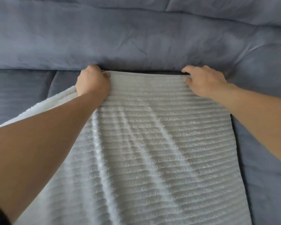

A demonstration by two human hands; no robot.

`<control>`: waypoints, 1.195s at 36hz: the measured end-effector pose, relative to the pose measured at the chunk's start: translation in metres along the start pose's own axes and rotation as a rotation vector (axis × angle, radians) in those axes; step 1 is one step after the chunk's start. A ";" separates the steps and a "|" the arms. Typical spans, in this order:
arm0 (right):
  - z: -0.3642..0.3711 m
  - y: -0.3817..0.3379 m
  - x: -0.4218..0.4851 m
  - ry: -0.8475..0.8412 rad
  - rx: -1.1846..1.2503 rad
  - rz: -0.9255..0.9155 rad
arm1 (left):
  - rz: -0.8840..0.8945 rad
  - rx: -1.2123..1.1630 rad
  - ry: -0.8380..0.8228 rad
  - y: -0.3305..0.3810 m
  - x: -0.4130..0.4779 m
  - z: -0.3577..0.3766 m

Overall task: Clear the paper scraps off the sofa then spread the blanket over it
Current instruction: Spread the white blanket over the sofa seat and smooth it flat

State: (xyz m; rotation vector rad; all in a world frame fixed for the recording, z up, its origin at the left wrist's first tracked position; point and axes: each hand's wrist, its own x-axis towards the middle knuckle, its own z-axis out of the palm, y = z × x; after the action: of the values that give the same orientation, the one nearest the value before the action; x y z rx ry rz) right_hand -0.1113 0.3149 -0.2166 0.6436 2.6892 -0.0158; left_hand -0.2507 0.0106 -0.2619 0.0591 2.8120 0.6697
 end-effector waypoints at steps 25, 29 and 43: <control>0.030 -0.053 0.000 0.275 -0.120 0.089 | 0.051 0.057 0.030 0.000 -0.003 -0.001; 0.024 -0.067 -0.005 0.231 -0.125 0.099 | 0.045 0.040 -0.017 0.001 -0.006 -0.004; 0.042 -0.075 -0.056 0.290 0.070 -0.129 | 0.123 0.076 0.040 -0.004 -0.002 0.001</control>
State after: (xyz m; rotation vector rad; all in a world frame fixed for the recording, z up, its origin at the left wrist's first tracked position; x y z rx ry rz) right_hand -0.0828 0.2197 -0.2413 0.5263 3.0191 -0.0552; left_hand -0.2481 0.0069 -0.2642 0.2364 2.8899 0.5955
